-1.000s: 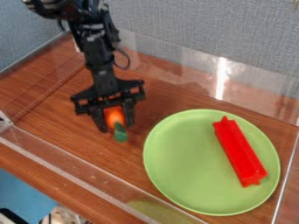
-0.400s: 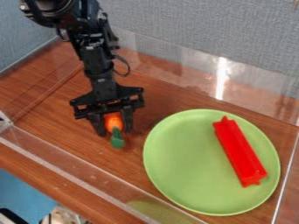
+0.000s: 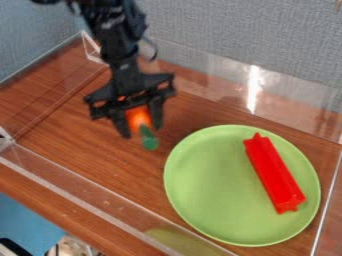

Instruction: Put the carrot on the green plate

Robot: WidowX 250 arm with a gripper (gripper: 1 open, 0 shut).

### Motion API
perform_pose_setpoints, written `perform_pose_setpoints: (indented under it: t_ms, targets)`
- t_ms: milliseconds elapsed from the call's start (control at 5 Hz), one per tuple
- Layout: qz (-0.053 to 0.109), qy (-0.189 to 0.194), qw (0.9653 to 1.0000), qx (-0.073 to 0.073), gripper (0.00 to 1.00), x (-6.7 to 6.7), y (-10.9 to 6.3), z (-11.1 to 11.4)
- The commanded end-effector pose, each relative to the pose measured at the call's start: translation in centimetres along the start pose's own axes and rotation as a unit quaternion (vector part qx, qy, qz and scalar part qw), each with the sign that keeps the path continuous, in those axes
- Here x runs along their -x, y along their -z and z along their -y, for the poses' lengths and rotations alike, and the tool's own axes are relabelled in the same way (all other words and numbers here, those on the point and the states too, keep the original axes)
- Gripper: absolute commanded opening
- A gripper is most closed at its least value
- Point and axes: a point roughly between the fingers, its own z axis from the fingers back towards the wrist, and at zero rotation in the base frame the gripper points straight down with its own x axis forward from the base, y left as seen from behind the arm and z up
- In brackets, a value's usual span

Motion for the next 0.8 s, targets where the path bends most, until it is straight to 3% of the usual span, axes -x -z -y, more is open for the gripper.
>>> perform_pose_setpoints:
  t_ms: [0,200,400,600]
  targets:
    - [0.004,0.035,0.9990,0.026,0.00,2.0,-1.0,3.0]
    - [-0.007,0.063,0.9974,0.035,0.00,4.7,0.2,5.6]
    - [0.002,0.080,0.9959,0.044,0.00,8.0,2.1,8.2]
    - [0.035,0.084,0.9942,0.057,0.00,10.0,3.8,9.4]
